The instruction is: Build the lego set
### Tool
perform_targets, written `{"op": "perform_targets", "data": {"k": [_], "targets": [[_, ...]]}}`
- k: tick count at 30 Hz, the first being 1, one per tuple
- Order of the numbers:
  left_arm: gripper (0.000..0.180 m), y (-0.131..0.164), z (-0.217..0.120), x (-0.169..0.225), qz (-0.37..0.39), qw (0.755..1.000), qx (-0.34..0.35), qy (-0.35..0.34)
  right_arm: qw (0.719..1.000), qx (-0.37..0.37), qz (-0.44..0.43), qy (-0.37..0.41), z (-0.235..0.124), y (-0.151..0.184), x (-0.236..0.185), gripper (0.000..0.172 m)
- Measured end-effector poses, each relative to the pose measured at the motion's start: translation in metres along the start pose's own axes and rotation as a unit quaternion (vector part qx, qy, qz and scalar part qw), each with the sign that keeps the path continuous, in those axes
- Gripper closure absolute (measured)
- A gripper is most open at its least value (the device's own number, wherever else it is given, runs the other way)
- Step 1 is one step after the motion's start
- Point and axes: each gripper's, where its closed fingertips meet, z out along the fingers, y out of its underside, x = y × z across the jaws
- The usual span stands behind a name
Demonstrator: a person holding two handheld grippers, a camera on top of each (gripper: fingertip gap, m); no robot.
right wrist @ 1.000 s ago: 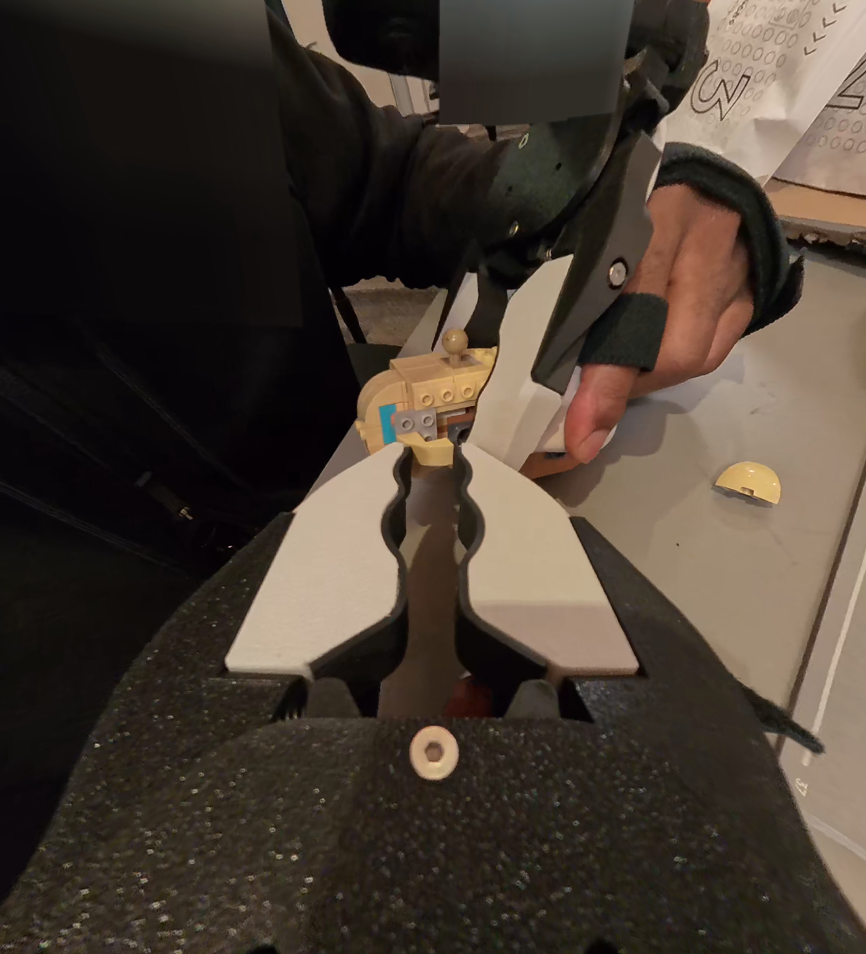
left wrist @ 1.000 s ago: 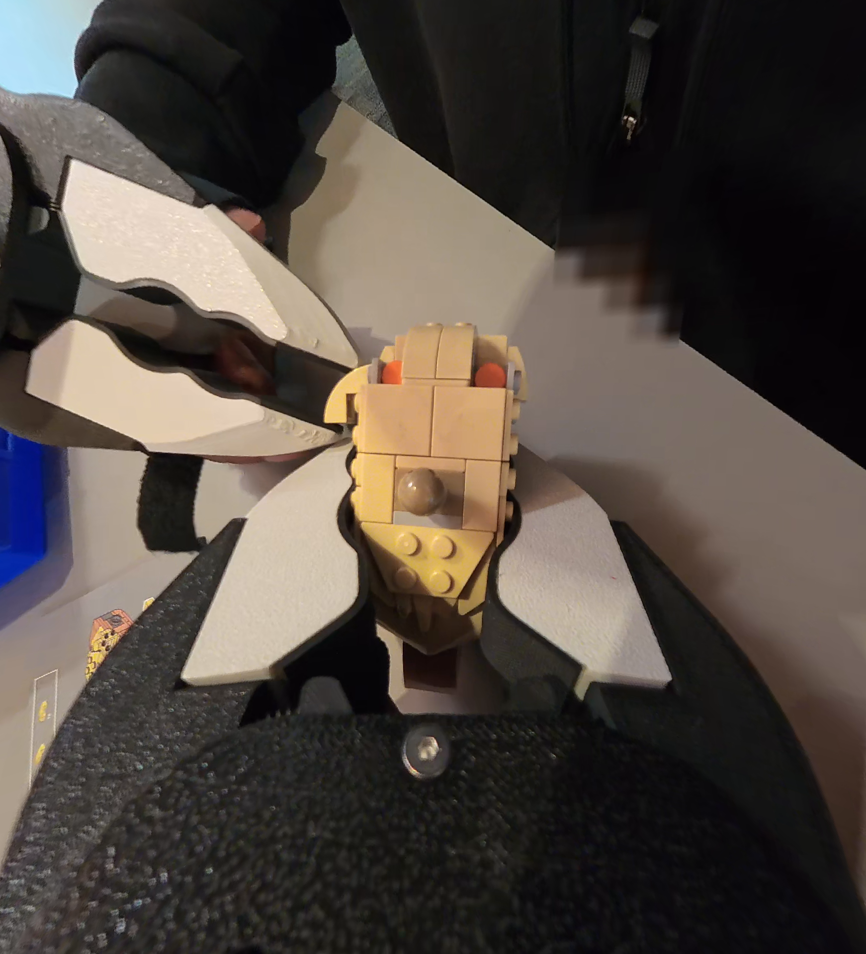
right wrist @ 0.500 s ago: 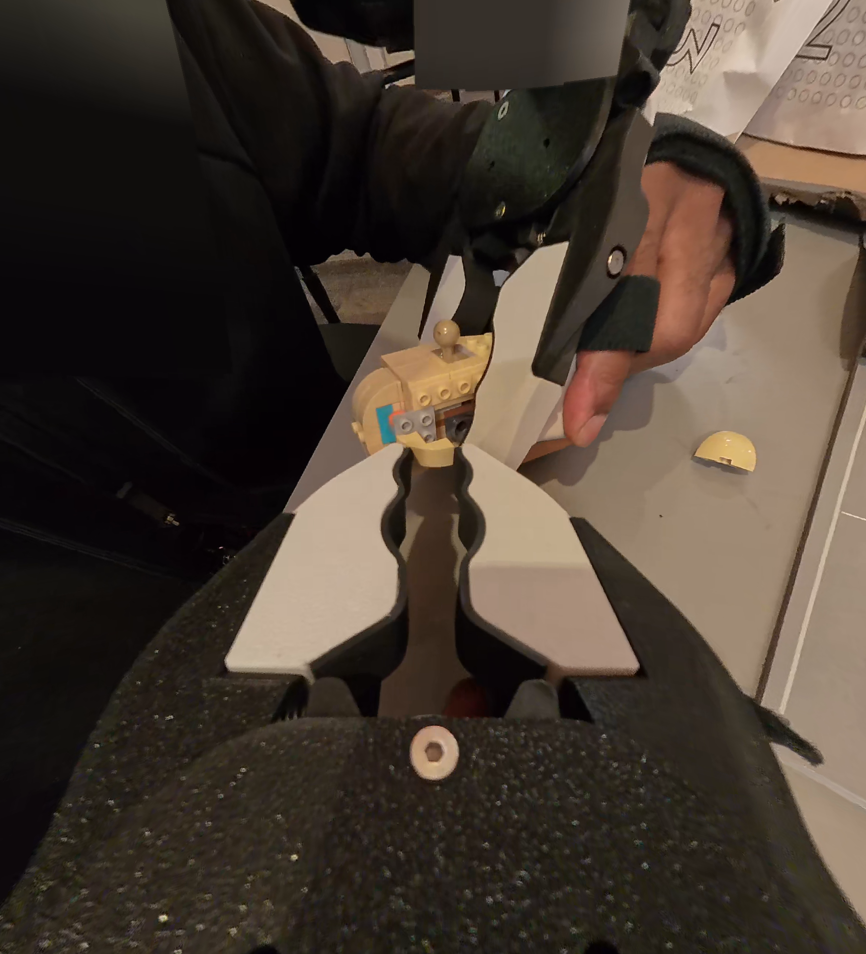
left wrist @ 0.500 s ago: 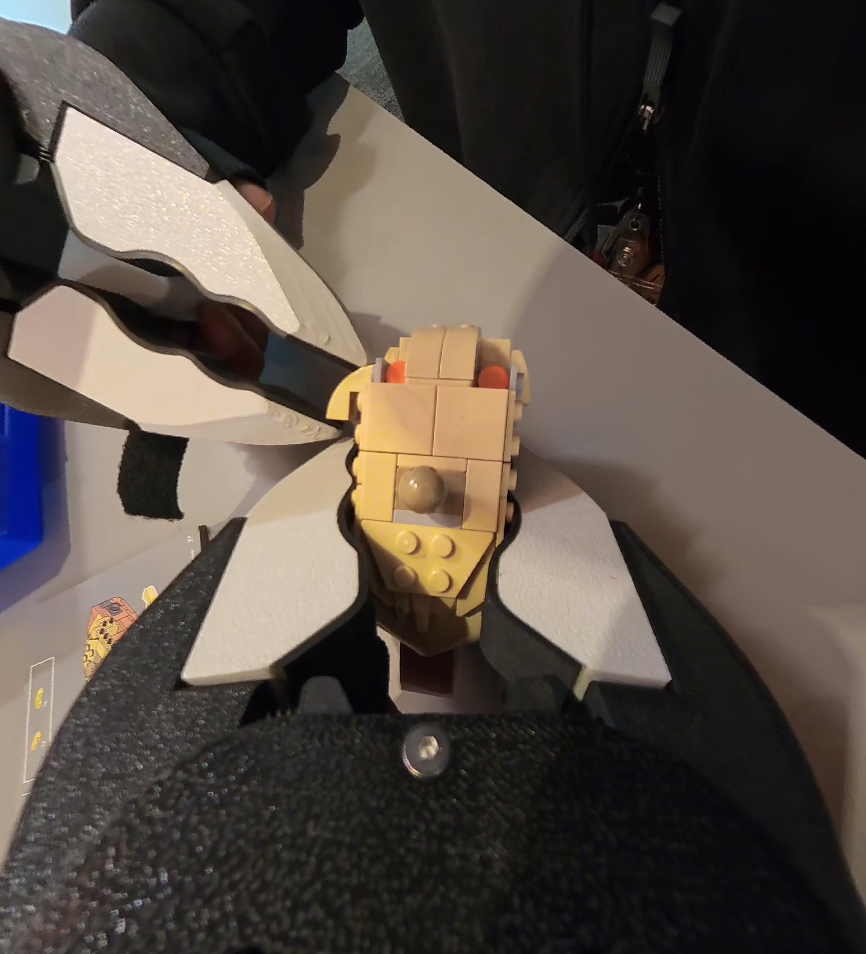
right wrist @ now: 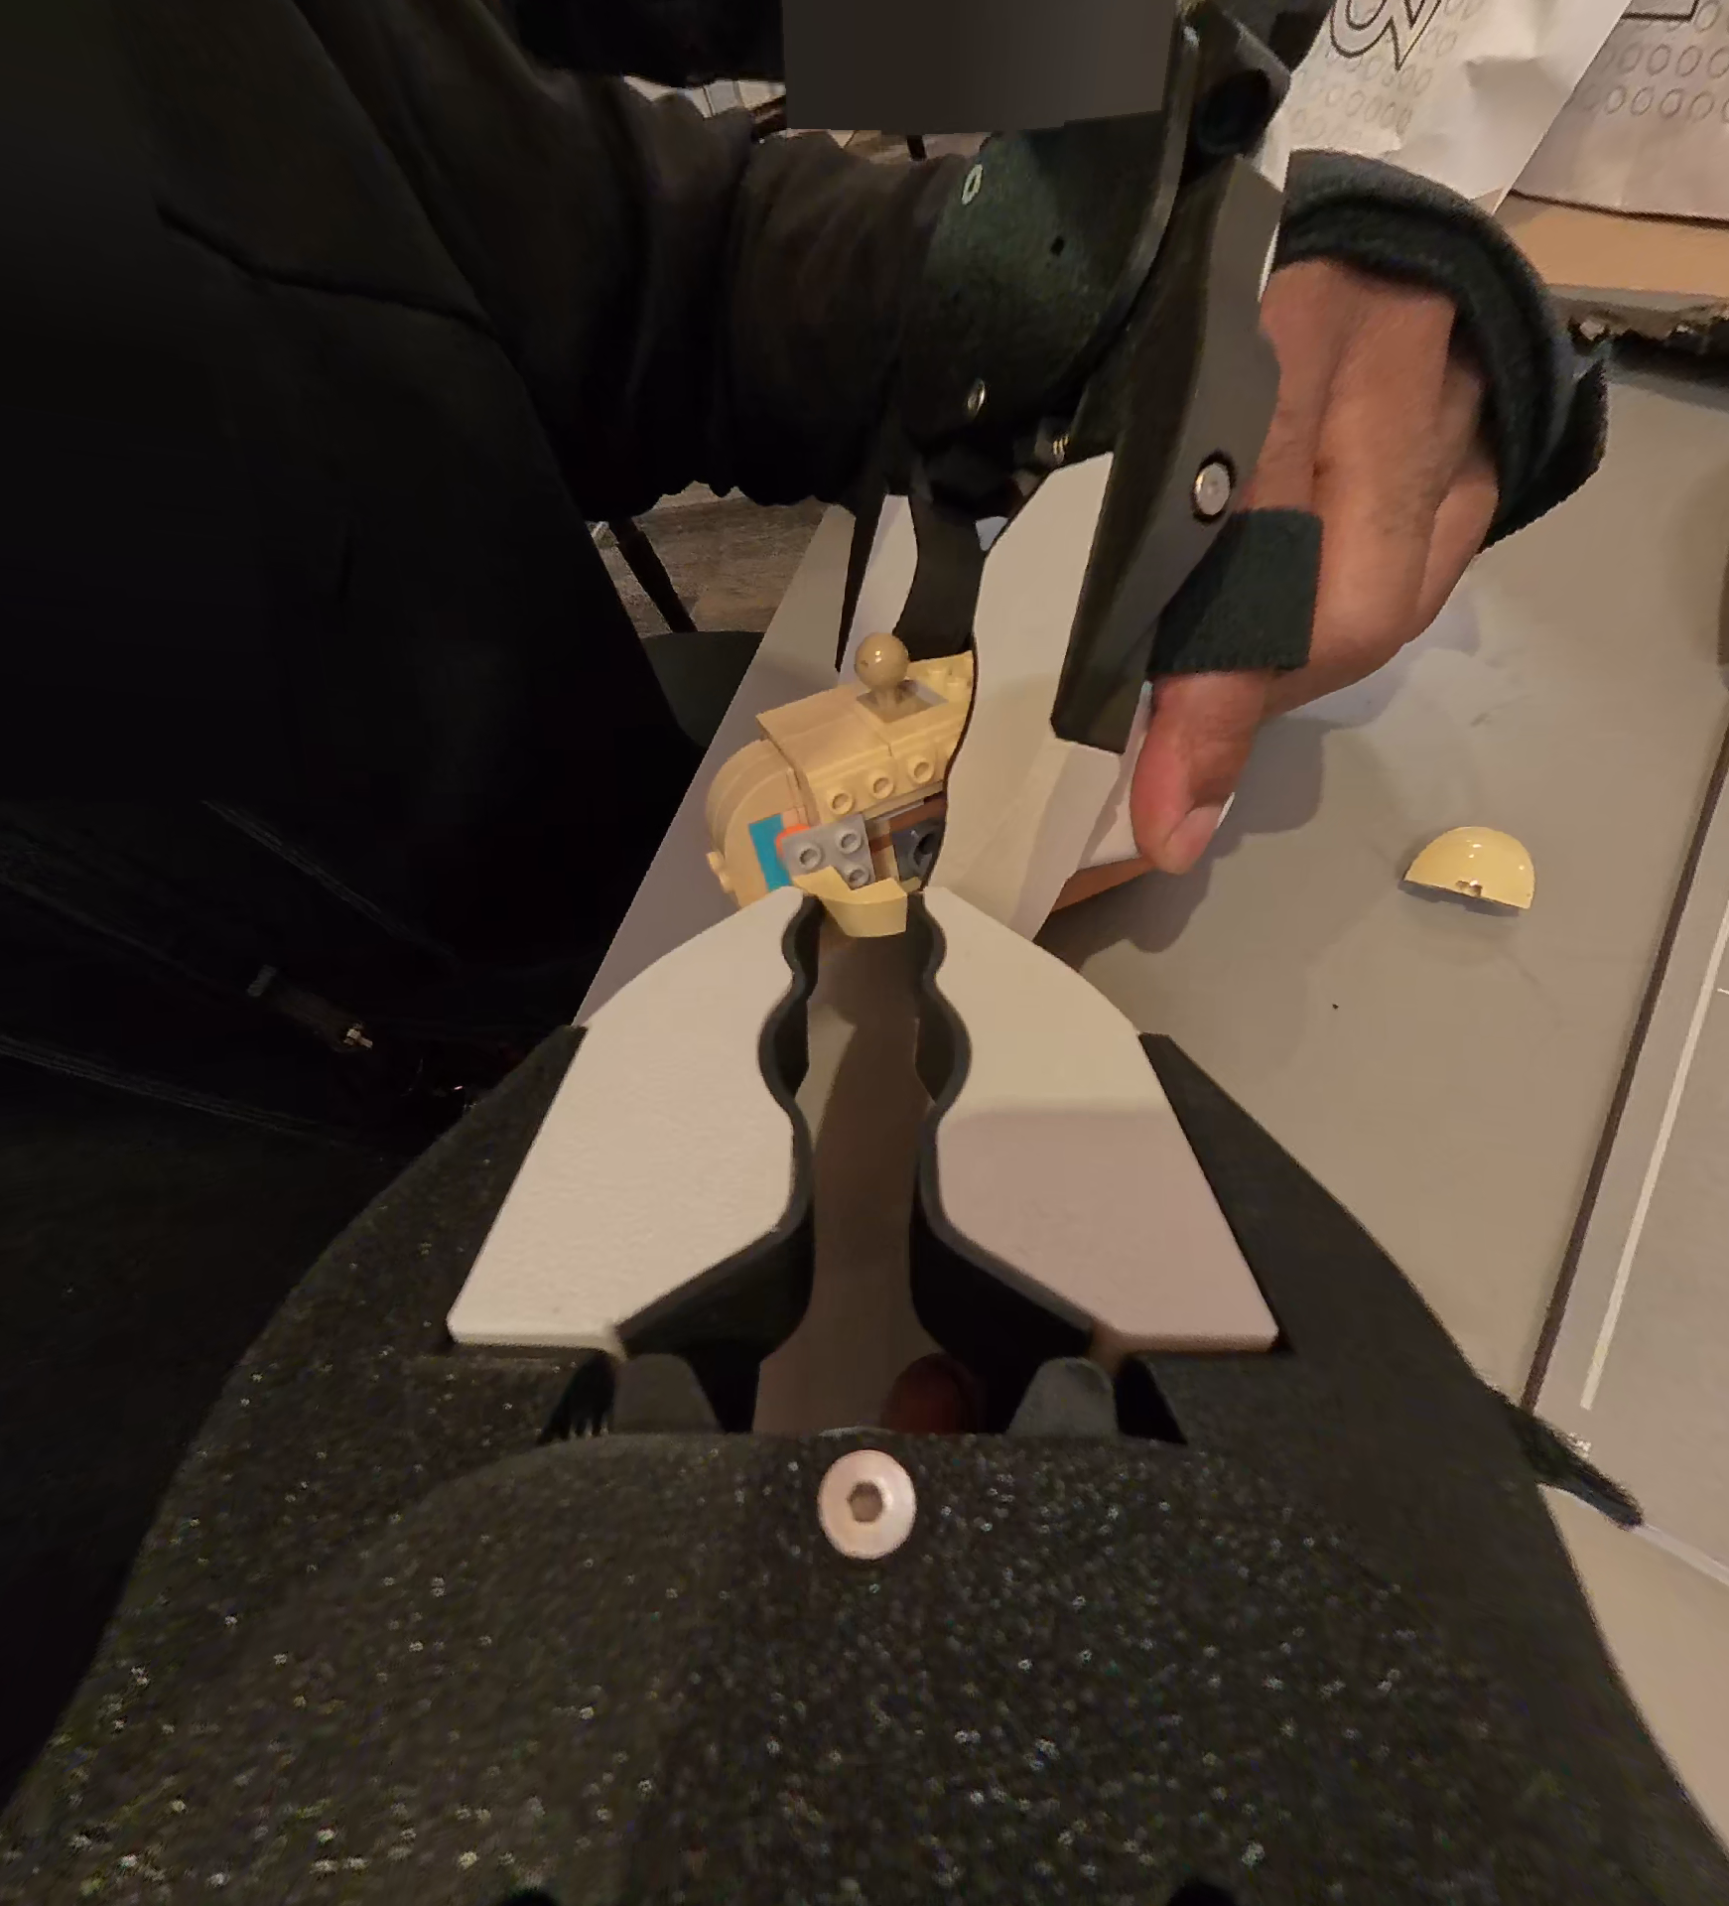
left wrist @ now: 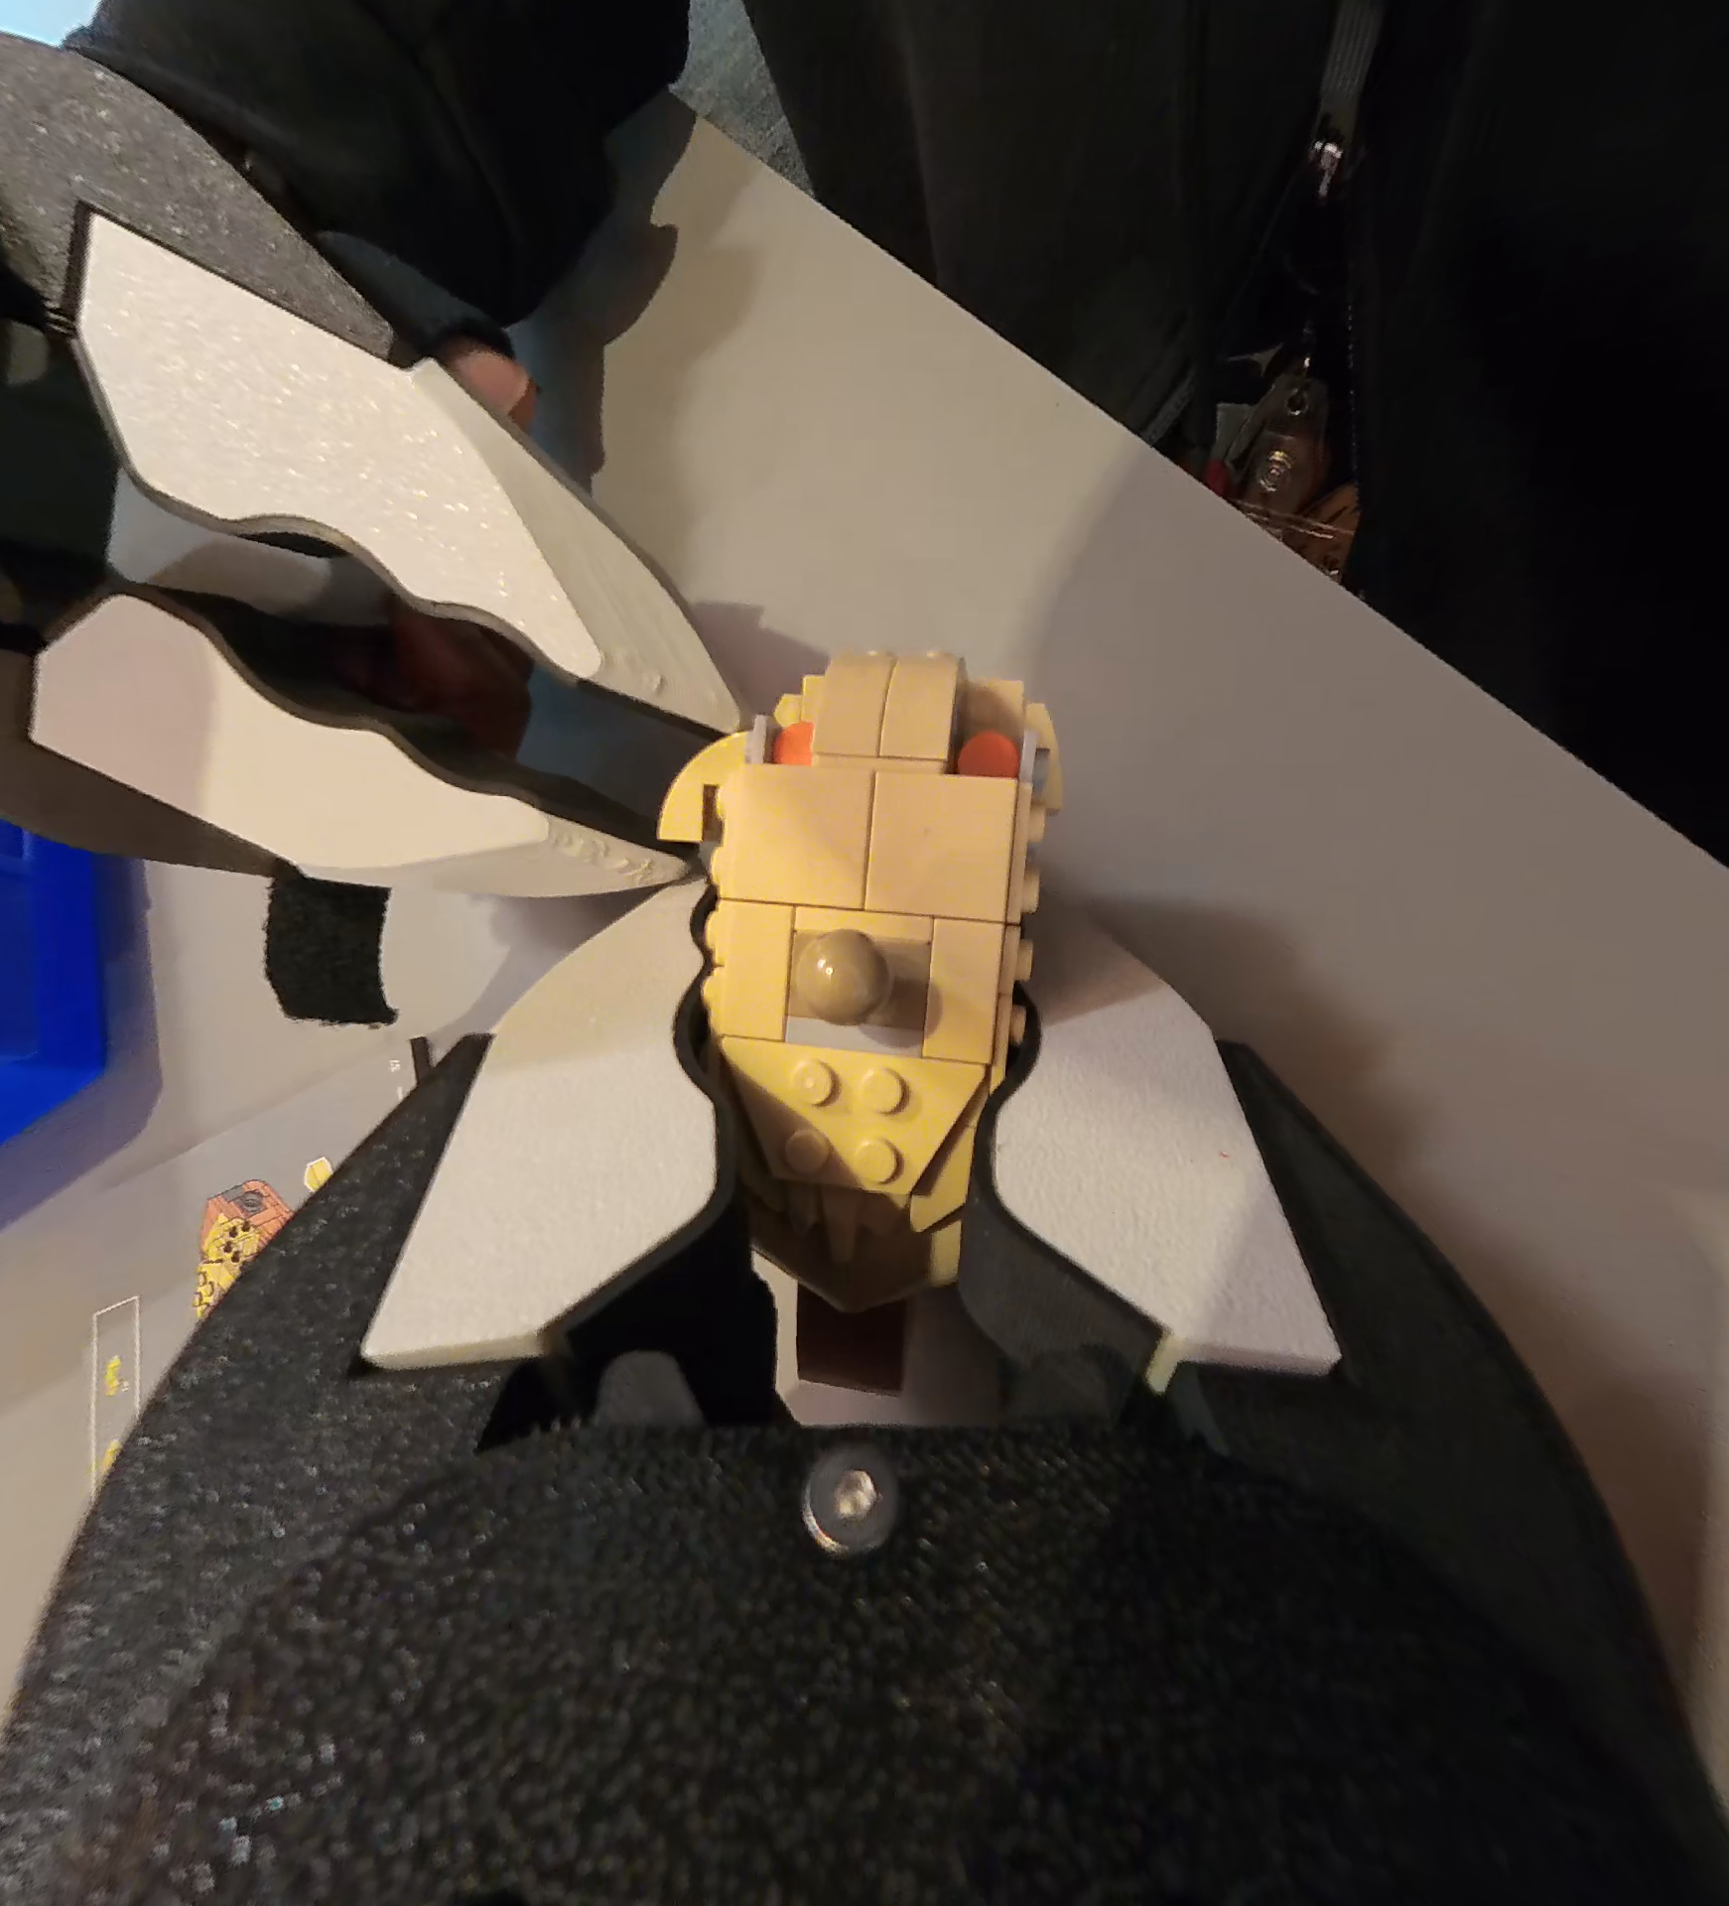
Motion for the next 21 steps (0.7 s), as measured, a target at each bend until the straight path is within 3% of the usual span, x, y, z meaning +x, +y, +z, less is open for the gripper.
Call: {"op": "perform_targets", "data": {"k": [7,14,21], "targets": [[0.132,-0.002,-0.003,-0.004,-0.012,1.000,0.012,-0.021,0.999,0.038,-0.019,0.019,-0.006,-0.007,0.003,0.157],[0.132,-0.003,-0.009,-0.011,-0.016,0.998,0.031,-0.055,0.989,0.140,-0.031,0.031,-0.031,-0.025,0.006,0.153],[0.132,-0.005,-0.025,-0.015,-0.023,0.996,0.047,-0.076,0.987,0.121,-0.001,0.111,-0.032,-0.008,0.038,0.153]]}}
